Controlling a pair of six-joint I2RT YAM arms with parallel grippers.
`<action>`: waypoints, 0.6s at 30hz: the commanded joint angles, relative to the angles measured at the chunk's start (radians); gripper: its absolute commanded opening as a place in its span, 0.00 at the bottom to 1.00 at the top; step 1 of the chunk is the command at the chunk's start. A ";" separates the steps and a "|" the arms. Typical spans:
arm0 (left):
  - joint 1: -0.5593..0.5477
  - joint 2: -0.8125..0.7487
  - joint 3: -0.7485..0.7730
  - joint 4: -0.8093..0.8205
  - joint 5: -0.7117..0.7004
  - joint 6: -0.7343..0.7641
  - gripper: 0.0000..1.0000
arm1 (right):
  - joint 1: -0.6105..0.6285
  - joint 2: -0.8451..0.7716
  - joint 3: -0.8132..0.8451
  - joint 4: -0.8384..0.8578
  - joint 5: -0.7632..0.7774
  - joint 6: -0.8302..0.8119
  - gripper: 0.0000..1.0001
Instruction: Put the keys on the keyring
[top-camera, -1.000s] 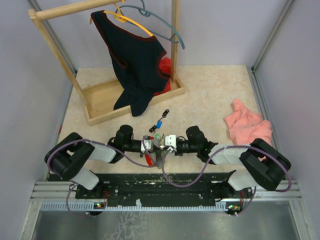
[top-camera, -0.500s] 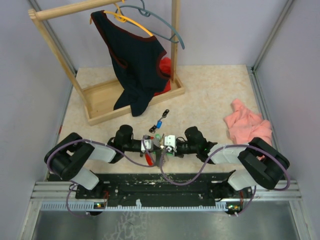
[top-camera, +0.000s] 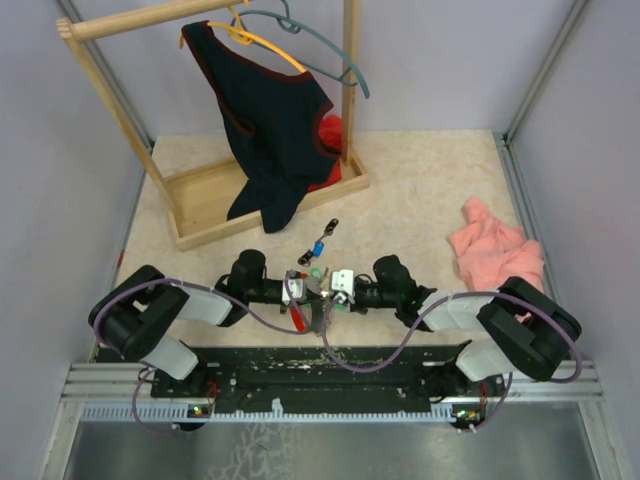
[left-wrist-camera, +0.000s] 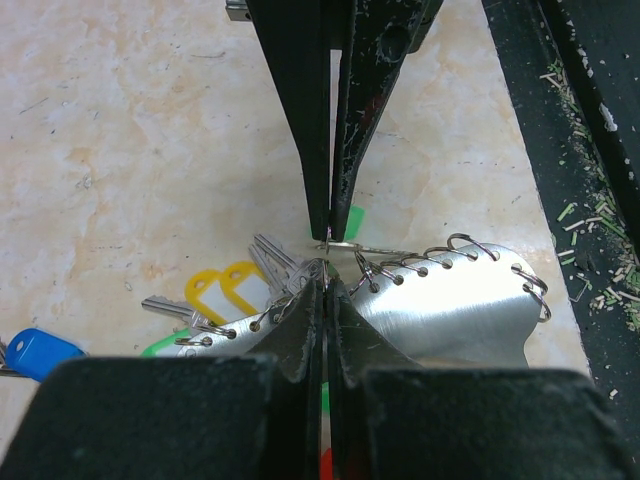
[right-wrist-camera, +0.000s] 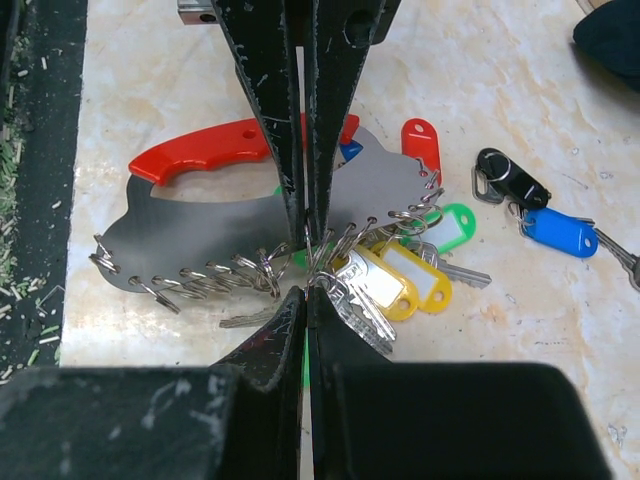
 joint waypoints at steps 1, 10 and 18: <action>-0.007 -0.005 0.006 0.037 0.031 -0.006 0.01 | 0.006 -0.039 -0.004 0.078 -0.029 0.017 0.00; -0.007 -0.005 0.004 0.038 0.033 -0.007 0.01 | 0.006 -0.024 0.009 0.073 -0.044 0.015 0.00; -0.007 -0.004 0.004 0.041 0.036 -0.010 0.01 | 0.006 -0.015 0.017 0.079 -0.051 0.015 0.00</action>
